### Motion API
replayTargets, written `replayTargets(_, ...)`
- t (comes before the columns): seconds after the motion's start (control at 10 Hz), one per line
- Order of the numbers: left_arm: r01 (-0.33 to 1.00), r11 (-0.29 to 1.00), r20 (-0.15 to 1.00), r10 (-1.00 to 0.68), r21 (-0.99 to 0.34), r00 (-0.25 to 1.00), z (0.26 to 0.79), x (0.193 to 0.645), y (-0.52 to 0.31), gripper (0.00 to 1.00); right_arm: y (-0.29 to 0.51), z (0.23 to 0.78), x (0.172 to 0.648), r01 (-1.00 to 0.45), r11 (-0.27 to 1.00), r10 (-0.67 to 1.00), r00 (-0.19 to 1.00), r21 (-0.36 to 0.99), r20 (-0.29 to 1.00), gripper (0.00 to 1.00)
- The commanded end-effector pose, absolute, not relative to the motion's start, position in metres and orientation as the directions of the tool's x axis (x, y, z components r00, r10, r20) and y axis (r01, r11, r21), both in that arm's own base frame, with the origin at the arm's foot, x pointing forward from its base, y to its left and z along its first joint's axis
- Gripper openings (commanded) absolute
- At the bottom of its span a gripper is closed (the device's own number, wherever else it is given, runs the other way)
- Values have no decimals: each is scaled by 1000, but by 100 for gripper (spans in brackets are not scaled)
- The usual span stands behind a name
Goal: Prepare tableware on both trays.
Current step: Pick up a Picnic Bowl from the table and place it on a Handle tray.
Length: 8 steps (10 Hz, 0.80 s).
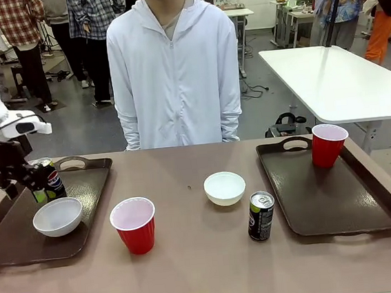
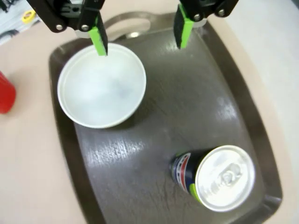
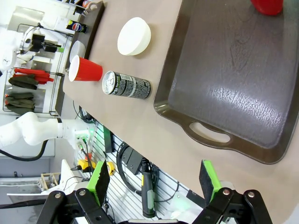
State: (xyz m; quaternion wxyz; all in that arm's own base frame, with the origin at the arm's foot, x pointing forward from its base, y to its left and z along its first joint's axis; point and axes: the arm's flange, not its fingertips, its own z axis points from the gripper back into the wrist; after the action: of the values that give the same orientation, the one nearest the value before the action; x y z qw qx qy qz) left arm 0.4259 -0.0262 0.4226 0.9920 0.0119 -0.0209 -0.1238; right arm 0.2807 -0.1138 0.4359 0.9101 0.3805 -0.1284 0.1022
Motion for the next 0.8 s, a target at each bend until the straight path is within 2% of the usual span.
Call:
replayTargets(0.0, 271, 962, 19, -270, -41, 963, 446, 416, -19, 93, -114, 436, 281, -288, 680, 88, 945, 674, 316, 100)
replayTargets(0.1, 256, 965, 45, -254, -47, 966, 459, 413, -19, 100, -114, 436, 281, -288, 680, 88, 945, 674, 316, 100)
replayTargets(0.3, 236, 969, 45, -233, -72, 971, 471, 414, -16, 100, -114, 436, 281, -288, 680, 88, 945, 674, 316, 100)
replayTargets(0.4, 244, 969, 49, -242, -29, 969, 460, 412, -19, 100, -114, 436, 281, -288, 680, 88, 945, 674, 316, 100)
replayTargets(0.7, 244, 969, 49, -242, -29, 969, 460, 412, -19, 100, -114, 436, 281, -288, 680, 88, 945, 674, 316, 100)
